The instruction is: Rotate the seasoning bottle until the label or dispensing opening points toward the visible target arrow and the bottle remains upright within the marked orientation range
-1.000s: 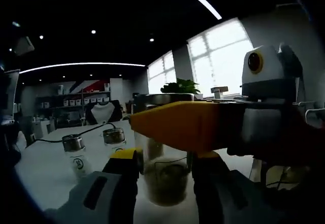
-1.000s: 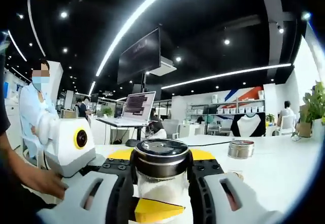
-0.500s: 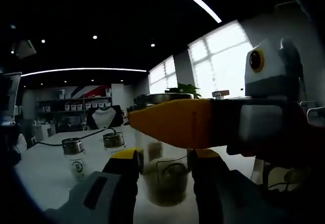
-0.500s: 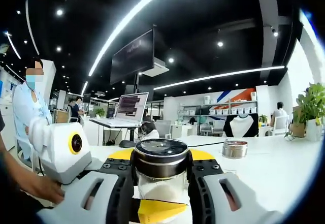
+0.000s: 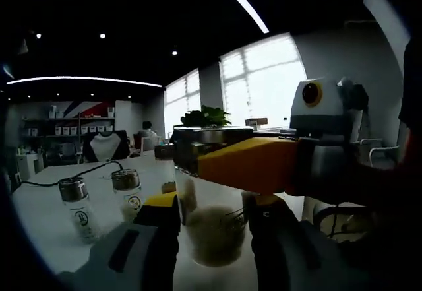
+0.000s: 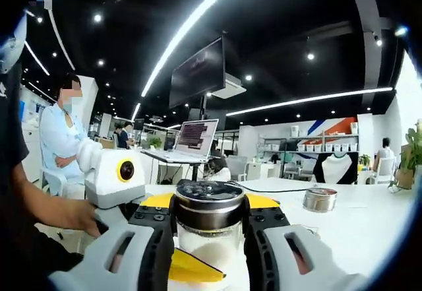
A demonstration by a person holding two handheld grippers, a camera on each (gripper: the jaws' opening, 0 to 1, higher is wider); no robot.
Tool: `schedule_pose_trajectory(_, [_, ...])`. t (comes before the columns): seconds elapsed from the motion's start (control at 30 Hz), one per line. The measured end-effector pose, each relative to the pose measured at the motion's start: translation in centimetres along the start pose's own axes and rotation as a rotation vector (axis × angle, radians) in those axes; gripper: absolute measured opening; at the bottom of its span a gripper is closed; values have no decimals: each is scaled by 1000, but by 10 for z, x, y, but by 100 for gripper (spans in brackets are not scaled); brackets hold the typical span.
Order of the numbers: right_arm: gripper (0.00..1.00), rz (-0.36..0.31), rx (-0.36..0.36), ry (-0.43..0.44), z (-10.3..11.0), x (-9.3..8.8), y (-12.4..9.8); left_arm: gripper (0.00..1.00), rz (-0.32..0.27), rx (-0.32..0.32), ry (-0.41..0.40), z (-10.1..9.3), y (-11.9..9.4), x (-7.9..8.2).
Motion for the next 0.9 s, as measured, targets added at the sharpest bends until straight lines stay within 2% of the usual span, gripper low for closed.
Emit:
schedule_pose_trajectory(0.2, [37,-44,66,109,-6,3,-8,43,-23,-80,-57,-6,0,4])
schedule_pose_trajectory(0.33, [37,-32,92,113,-6,1,-9,42,-6,-92,-65,-8,1,1])
schedule_pose_trajectory(0.4, [37,-25,94,110,-6,-1,-9,42,16,-68,-41,-9,2,0])
schedule_pose_trajectory(0.57, [38,-37,79,113,-9,4,-10,42,-4,-25,-43,-10,4,6])
schedule_pose_trajectory(0.67, [38,-18,44,59,-10,4,-7,41,7,45,-4,-6,4,4])
schedule_pose_trajectory(0.9, [39,-17,-8,-31,-7,3,0,41,-3,128,42,-4,3,5])
Point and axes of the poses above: the point that each gripper's makers call its tool centre point, and the gripper's own axes: y roughly forward along the fingers, z roughly to its left, x roughly out of its top, the point moved 6 cm from there along -y, roughly backward along the fingers, and after that the axes turned 6 degrees about -x, right-handed, at the moved point
